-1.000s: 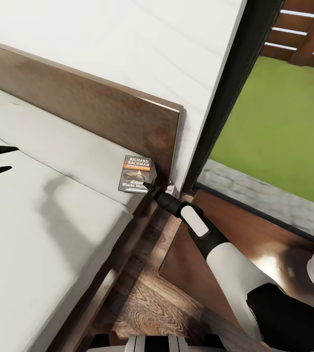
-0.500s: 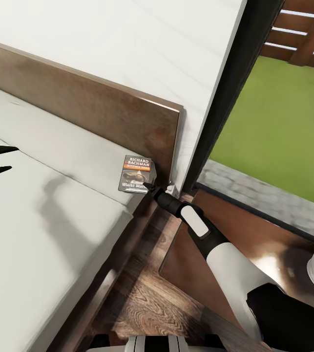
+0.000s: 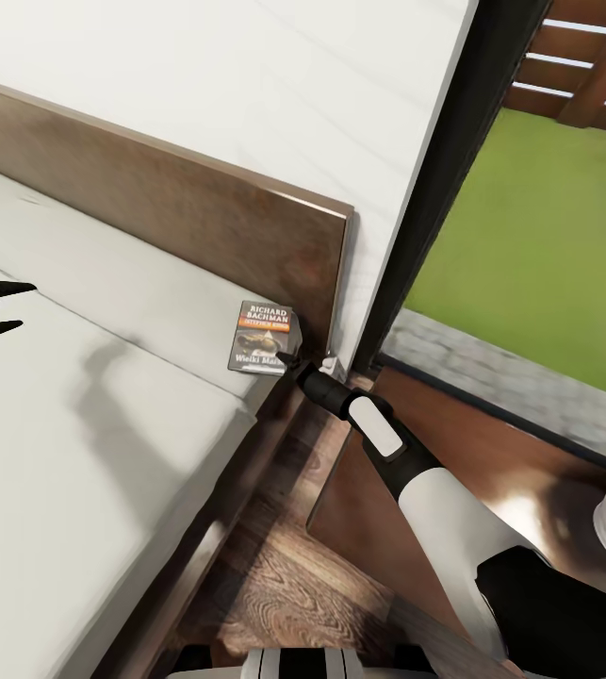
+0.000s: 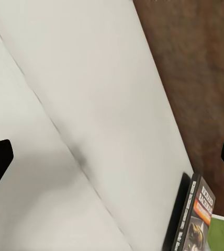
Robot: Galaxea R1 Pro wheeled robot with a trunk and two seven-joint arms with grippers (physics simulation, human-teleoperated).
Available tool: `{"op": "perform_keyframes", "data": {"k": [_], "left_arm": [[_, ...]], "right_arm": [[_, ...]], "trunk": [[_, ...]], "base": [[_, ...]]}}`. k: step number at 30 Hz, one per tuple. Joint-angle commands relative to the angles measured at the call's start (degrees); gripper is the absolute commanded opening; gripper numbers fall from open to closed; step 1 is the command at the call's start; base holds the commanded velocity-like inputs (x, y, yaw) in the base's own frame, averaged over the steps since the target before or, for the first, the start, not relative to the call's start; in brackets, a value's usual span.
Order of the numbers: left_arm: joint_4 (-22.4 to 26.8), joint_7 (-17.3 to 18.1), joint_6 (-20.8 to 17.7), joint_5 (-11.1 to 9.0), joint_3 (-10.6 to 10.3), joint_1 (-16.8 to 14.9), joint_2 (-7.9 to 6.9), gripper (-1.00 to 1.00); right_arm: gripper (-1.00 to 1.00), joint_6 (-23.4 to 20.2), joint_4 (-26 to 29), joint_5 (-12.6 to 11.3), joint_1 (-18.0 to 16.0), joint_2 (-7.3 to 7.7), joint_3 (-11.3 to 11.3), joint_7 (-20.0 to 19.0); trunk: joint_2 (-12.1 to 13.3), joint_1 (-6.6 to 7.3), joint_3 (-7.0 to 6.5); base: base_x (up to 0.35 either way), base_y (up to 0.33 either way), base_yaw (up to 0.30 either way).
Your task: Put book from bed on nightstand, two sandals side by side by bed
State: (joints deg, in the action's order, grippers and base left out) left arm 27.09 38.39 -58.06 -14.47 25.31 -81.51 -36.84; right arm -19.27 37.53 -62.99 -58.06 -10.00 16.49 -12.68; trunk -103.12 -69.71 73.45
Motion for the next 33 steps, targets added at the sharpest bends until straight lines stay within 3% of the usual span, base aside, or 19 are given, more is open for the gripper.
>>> {"op": "perform_keyframes", "data": {"k": [1, 33], "left_arm": [[0.0, 0.4, -0.2, 0.4, 0.3, -0.1, 0.01, 1.0], [0.0, 0.4, -0.2, 0.4, 0.3, -0.1, 0.01, 1.0]], "right_arm": [[1.0, -0.2, 0.0, -0.3, 0.0, 0.0, 0.0, -0.1], [1.0, -0.2, 0.0, -0.4, 0.0, 0.0, 0.0, -0.1]], "trunk": [[0.0, 0.0, 0.03], [0.0, 0.0, 0.03]], "base": [[0.069, 0.0, 0.0], [0.015, 0.0, 0.0]]}}
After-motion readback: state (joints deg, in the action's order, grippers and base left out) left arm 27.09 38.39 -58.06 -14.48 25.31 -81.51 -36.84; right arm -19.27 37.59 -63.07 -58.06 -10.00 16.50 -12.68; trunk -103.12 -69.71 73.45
